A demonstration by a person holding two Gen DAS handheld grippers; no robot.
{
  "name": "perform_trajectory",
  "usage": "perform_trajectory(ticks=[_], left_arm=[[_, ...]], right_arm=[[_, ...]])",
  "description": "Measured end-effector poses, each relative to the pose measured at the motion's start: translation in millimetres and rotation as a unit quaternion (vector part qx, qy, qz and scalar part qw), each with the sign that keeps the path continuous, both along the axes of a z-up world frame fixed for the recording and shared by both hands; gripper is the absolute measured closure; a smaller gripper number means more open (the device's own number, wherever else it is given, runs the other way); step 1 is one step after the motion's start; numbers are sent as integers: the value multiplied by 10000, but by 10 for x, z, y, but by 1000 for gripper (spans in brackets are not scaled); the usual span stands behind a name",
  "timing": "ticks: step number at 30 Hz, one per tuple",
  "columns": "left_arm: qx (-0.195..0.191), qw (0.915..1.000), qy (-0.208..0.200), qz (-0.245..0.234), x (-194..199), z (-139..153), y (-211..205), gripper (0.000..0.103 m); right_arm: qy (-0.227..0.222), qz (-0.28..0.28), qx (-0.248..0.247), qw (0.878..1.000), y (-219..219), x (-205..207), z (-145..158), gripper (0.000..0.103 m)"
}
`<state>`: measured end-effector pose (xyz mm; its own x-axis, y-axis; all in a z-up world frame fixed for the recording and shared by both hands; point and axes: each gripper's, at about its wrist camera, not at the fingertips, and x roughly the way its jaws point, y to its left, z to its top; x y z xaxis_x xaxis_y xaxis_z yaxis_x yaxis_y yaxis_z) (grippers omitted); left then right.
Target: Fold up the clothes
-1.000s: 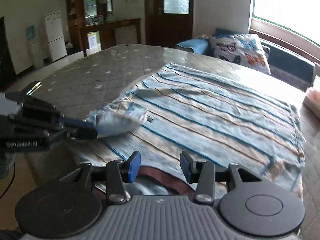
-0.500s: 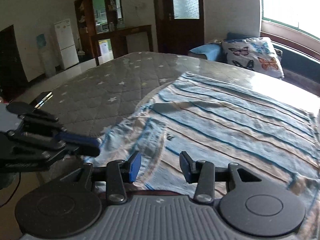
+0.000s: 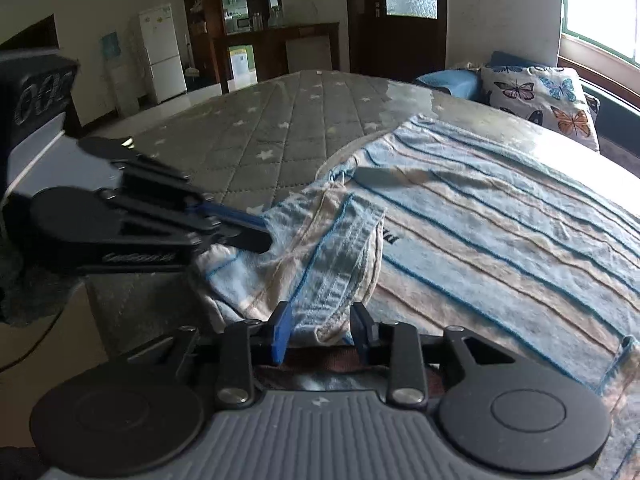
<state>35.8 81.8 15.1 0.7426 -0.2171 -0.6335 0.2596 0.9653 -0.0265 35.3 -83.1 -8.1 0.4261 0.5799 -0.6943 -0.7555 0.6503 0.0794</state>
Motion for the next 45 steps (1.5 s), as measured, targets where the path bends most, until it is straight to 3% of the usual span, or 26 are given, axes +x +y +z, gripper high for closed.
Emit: perform_trajectory(ticks=[10, 13, 18, 25, 32, 39, 45], left_arm=[[56, 9997, 204, -146, 363, -160, -231, 97], [71, 9996, 202, -161, 332, -162, -225, 95], [209, 9991, 175, -312, 138, -110, -211, 78], [467, 9973, 155, -554, -180, -70, -237, 76], [932, 9921, 59, -839, -516, -30, -216, 66], [1531, 9806, -164, -1209, -778, -53, -234, 51], [1926, 9701, -318, -1439, -762, -157, -292, 46]], right_arm=[[53, -251, 161, 9995, -247, -43, 54, 72], [-4, -601, 237, 9979, -527, -63, 133, 72], [-114, -1475, 119, 9889, -1156, -63, 197, 71], [-48, -2079, -182, 9780, -1639, -76, 30, 72], [-284, -1597, -491, 9855, -1561, -238, 24, 71], [-547, -1025, -1071, 9874, -1610, -449, 126, 53], [-620, -856, -1424, 9842, -1634, -405, 52, 52]])
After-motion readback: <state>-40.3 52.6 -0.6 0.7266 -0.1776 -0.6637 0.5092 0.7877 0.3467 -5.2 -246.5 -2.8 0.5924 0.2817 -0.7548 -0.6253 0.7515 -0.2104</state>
